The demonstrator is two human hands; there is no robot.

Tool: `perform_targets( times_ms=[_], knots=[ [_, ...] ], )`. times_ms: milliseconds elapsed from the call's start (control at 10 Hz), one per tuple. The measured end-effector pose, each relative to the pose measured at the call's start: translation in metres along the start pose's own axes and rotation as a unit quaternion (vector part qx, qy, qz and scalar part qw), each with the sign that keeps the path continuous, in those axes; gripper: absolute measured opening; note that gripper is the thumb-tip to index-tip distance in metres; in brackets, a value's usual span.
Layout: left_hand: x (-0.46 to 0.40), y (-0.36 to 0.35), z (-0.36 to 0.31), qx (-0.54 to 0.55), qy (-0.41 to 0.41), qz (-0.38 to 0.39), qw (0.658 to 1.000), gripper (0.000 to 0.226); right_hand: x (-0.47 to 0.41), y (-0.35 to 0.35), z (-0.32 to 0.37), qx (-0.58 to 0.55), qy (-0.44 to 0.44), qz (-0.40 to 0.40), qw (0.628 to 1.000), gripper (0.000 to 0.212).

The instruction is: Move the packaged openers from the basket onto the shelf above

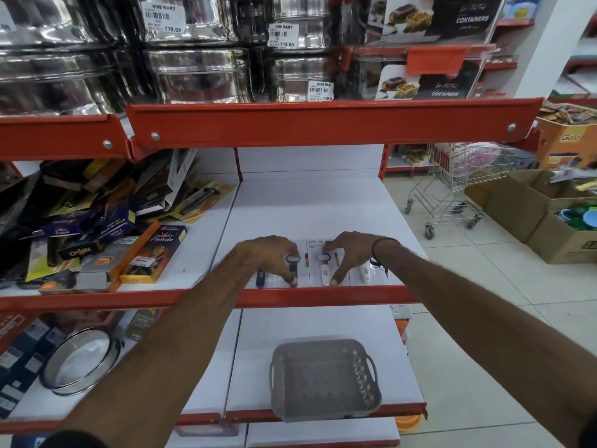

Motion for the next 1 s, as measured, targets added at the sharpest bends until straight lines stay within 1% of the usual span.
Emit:
perform_targets(
  times_ms=[100,200,300,400,500,700,900,1000],
  knots=[
    [-0.002,0.003,-0.004,0.006,-0.002,-0.027,1.0,0.074,0.005,0.007,-0.007,-0.008,-0.01,-0.007,1.0,0.107],
    [-0.004,0.01,-0.022,0.033,-0.035,-0.104,0.993,0.068,0.017,0.018,-0.034,0.003,-0.045,-0.017,0.999,0.114],
    [-0.01,0.003,-0.043,0.007,-0.06,-0.077,0.995,0.076,0.03,0.014,-0.056,0.021,-0.079,-0.004,0.997,0.11],
    [-0.016,-0.008,-0.046,-0.019,-0.055,-0.051,0.997,0.08,0.032,0.006,-0.058,0.026,-0.067,0.005,0.997,0.097],
    [-0.022,-0.013,-0.044,-0.038,-0.049,-0.059,0.996,0.082,0.032,0.001,-0.052,0.019,-0.043,-0.007,0.999,0.094],
    [-0.022,-0.012,-0.045,-0.039,-0.051,-0.062,0.996,0.08,0.029,0.001,-0.044,0.001,-0.029,-0.019,0.999,0.097],
    [-0.022,-0.012,-0.045,-0.023,-0.048,-0.065,0.996,0.078,0.033,0.002,-0.036,0.001,-0.031,-0.017,0.999,0.095],
    [-0.015,-0.015,-0.047,0.001,-0.053,-0.088,0.995,0.074,0.042,0.005,-0.032,-0.03,-0.042,-0.037,0.998,0.091]
  ],
)
Point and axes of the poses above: each hand's wrist, its own x-axis away from the middle knuckle, its own y-axis out of the back of the hand, z = x × y, the point moved 2 cm from there along -x, towards the middle knuckle, and after that the axes turned 1 degree about -y, right-handed, at the moved point
